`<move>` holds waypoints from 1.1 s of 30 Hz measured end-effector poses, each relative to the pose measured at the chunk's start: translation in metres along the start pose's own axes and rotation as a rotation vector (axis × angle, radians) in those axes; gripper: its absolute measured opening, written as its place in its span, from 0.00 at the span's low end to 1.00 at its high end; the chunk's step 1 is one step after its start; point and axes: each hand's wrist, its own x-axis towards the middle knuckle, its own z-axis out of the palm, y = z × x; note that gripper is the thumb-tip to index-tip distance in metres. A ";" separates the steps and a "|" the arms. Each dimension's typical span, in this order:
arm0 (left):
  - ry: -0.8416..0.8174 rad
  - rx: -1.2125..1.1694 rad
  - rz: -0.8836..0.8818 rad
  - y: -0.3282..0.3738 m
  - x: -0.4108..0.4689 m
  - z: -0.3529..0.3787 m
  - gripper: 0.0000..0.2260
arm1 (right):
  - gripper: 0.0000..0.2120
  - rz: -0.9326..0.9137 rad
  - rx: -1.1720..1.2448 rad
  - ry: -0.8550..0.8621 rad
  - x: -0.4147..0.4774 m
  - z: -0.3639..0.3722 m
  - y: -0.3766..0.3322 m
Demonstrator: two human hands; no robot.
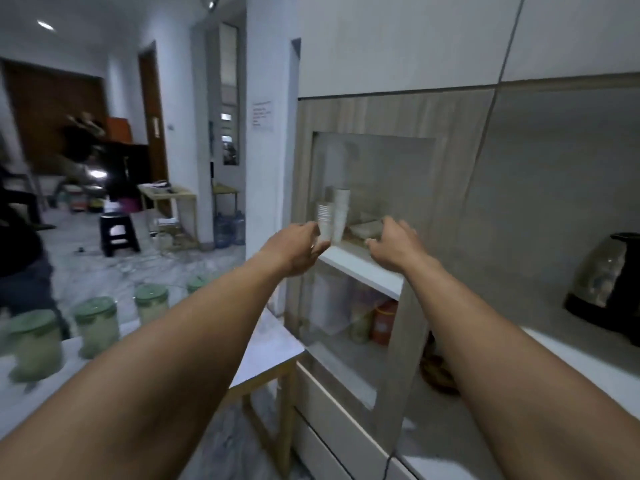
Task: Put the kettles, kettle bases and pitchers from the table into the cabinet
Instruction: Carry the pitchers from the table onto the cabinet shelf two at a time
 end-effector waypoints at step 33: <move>0.170 0.119 -0.815 -0.486 -0.341 -0.123 0.21 | 0.29 -0.548 0.178 -0.507 -0.112 0.336 -0.516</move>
